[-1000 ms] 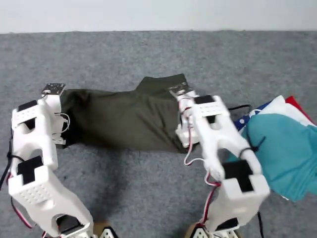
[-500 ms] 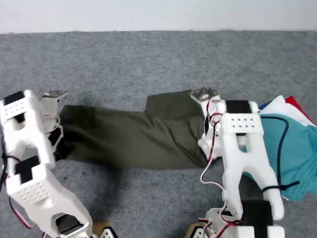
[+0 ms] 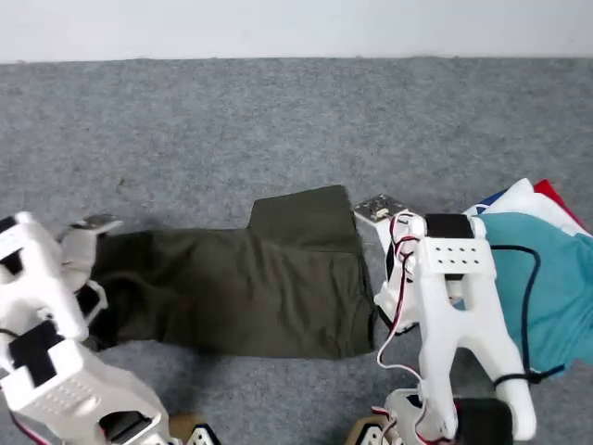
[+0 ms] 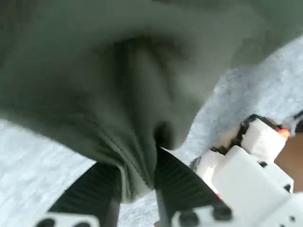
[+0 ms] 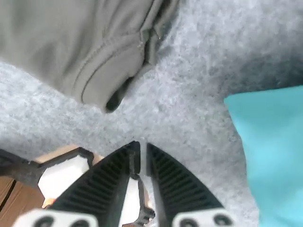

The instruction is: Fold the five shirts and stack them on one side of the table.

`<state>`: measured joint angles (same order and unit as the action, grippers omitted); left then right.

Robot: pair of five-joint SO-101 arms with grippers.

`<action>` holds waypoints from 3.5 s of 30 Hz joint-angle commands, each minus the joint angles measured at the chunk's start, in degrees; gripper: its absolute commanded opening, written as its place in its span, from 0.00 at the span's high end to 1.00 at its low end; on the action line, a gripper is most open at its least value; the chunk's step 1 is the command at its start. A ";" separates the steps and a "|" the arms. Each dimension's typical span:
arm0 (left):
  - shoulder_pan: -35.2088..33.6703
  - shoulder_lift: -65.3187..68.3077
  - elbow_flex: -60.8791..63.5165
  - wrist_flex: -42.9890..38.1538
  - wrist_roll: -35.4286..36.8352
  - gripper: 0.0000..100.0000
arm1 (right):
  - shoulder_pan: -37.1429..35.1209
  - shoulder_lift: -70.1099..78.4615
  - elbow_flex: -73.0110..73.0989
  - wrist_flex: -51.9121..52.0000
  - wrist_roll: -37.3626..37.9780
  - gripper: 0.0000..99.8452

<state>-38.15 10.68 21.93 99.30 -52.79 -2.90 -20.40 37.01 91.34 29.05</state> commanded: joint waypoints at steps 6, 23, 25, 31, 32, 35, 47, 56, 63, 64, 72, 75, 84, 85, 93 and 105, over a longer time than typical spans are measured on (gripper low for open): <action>2.11 0.35 -3.38 -6.07 -1.49 0.99 | -0.04 -4.35 -0.26 -0.40 -2.73 0.80; 0.62 0.35 -11.21 -4.13 -6.51 0.98 | -13.41 -4.18 0.00 -4.18 -8.88 0.77; -0.26 0.35 -11.21 -3.52 -8.70 0.98 | -13.41 -4.09 0.00 -6.20 -10.64 0.76; -3.25 0.88 -12.26 -3.78 -9.85 0.83 | -13.32 1.19 -0.18 -9.45 -13.10 0.76; -3.25 0.88 -13.32 -3.78 -9.85 0.78 | -13.32 2.59 -0.35 -10.42 -13.80 0.76; -3.16 0.88 -16.84 -3.43 -9.85 0.67 | -13.93 5.76 -0.44 -12.00 -14.42 0.76; -5.10 0.79 -19.03 -5.01 -9.85 0.64 | -14.64 7.25 -0.26 -16.84 -15.21 0.76; -7.65 0.35 -27.56 -3.52 -9.23 0.64 | -19.12 15.69 -0.26 -21.76 -19.69 0.76; -7.12 0.70 -34.07 0.97 1.67 0.64 | -19.30 26.07 -0.44 -27.56 -19.08 0.81; -7.03 0.70 -34.07 0.88 2.64 0.64 | -19.74 26.33 -0.44 -27.74 -17.85 0.83; -7.03 0.88 -33.80 0.70 3.08 0.64 | -15.25 26.24 -0.97 -22.20 -8.09 0.99; -6.95 0.88 -33.54 0.97 3.08 0.64 | -9.80 26.24 -3.08 -18.07 -5.80 0.99; -1.05 0.70 -24.04 0.97 3.34 0.64 | 4.62 26.24 -11.96 -10.24 1.93 0.99; 0.35 0.70 -22.90 0.97 3.34 0.64 | 6.11 26.24 -13.01 -9.80 1.93 0.99; 11.96 0.44 -20.62 0.97 26.99 0.64 | 16.13 26.24 -18.20 -7.60 2.73 0.99; 29.63 0.44 -20.62 0.97 56.18 0.64 | 19.30 26.24 -18.99 -4.35 2.29 0.97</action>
<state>-10.99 12.00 1.63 99.30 2.42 16.88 6.42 19.87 83.69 31.25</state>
